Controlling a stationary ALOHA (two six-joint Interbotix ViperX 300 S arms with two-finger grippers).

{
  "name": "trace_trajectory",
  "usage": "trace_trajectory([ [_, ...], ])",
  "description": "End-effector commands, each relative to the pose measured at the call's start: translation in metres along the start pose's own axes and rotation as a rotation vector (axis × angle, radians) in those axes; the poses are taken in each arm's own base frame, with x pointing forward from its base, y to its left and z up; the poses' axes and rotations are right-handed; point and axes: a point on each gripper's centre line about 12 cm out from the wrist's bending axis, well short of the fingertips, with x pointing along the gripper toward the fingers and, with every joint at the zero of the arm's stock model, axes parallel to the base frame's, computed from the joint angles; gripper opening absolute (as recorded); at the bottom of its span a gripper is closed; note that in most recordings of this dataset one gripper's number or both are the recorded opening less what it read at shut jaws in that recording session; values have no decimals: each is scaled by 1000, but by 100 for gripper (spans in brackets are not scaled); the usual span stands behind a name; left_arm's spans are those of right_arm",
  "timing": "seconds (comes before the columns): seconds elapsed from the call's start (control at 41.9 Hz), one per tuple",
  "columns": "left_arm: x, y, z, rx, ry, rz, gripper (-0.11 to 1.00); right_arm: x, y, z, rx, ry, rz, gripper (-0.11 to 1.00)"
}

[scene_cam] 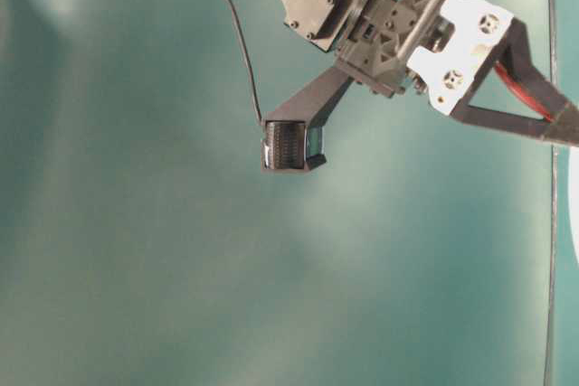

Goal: Scoop the yellow hexagonal prism block from the bowl with a spoon using the right arm.
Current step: 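Slide the spoon under the yellow hexagonal block inside the bowl, then lift the spoon with the yellow block up out of the bowl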

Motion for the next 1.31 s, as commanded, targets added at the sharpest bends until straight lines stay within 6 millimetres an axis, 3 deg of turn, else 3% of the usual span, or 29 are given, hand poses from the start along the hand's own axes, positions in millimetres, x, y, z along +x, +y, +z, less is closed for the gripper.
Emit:
trace_trajectory([
  [0.0,2,0,8,5,-26,1,0,-5,2,8,-1,-43,-1,23],
  [1.001,2,0,8,5,-25,1,0,-6,2,17,-7,-139,-19,23],
  [1.288,2,0,7,5,-21,1,0,-10,7,10,-18,-180,-23,23],
])
